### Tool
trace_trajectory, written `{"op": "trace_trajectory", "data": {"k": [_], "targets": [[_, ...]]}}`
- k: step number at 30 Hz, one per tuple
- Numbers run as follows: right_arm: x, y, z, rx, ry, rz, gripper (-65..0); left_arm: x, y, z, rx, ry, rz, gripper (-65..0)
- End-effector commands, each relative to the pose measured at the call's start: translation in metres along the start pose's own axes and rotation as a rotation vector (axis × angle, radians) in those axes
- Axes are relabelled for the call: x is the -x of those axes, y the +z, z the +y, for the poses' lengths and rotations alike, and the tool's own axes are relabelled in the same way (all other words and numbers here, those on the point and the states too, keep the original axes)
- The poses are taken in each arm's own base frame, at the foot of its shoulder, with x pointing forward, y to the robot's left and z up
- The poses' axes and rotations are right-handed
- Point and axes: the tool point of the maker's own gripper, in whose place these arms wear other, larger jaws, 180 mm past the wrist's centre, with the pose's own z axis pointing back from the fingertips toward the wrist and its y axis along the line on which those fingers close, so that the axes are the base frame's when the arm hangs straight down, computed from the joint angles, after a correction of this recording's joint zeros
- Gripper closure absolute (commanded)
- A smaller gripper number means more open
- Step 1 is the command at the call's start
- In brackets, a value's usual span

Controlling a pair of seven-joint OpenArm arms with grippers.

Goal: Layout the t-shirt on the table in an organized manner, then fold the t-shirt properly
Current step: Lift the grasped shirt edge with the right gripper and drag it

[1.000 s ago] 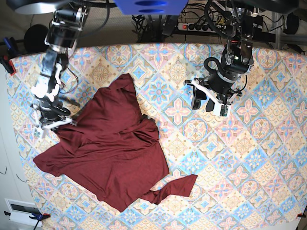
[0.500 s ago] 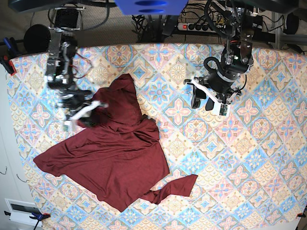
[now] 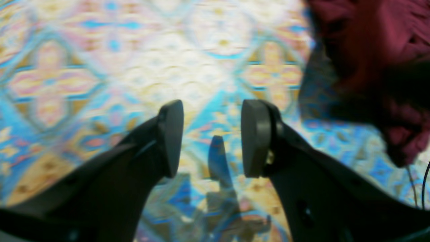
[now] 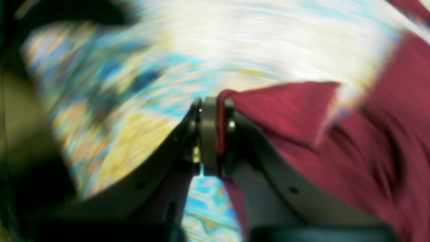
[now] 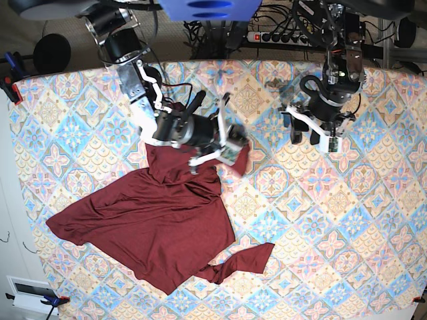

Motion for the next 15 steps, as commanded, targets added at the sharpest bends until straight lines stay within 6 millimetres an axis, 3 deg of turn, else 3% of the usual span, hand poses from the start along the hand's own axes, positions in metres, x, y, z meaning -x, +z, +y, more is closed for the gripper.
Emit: {"op": "trace_trajectory", "data": {"k": [1,8,13,15], "targets": [[-0.018,0.002,-0.008,0.011,0.041,-0.033,-0.7,-0.009,0.003,0.002,-0.002,-0.002,-0.037,-27.7],[-0.037,-0.002,-0.012,0.011,0.096,-0.032,-0.8,-0.008,0.008,0.024,-0.06,0.03,-0.013,-27.7],[-0.044,0.023,-0.053,0.129,0.02,-0.124,-4.4,-0.009,0.007,0.019,-0.044,0.034,-0.017,-28.4],[-0.04,0.035,-0.072,0.185,-0.011,-0.132,-7.1,-0.007,0.004,0.007,-0.015,0.029,-0.011,-28.4]]}}
